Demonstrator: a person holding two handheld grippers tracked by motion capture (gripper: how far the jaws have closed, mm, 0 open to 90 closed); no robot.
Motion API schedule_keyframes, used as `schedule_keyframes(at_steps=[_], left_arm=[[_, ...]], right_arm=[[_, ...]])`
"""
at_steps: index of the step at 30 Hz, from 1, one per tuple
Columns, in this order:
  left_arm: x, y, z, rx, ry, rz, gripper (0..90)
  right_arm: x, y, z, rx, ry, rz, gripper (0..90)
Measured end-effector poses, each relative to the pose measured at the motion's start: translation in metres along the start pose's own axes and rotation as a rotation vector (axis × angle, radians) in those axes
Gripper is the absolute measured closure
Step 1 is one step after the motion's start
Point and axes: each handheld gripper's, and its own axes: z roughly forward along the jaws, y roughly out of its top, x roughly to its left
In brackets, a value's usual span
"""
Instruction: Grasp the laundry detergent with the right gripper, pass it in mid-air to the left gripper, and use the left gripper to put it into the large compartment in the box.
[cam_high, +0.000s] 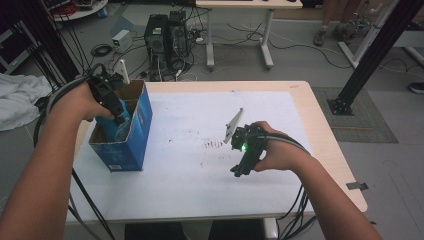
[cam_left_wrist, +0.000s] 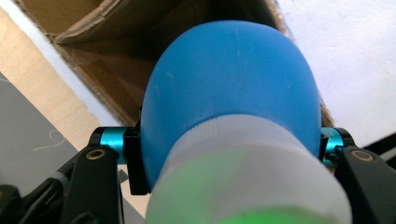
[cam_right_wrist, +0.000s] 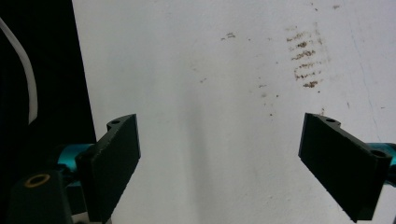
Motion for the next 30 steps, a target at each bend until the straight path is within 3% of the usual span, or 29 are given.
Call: schedule_keyframes(at_steps=[6, 21, 24, 30], left_arm=[[0.0, 0.0, 0.018, 0.007, -0.004, 0.005, 38.6], [-0.002, 0.002, 0.043, 0.03, -0.001, 0.037, 38.5], [0.0, 0.001, 0.045, 0.01, -0.01, 0.029, 38.5], [0.0, 0.001, 0.045, 0.016, -0.008, 0.035, 38.4]], right_arm=[[0.0, -0.001, -0.001, -0.002, -0.001, 0.003, 12.0], [-0.002, -0.005, 0.001, 0.013, 0.005, 0.014, 12.0], [-0.002, -0.007, 0.001, 0.014, 0.007, 0.02, 12.0], [-0.003, -0.008, 0.001, 0.017, 0.006, 0.025, 12.0]])
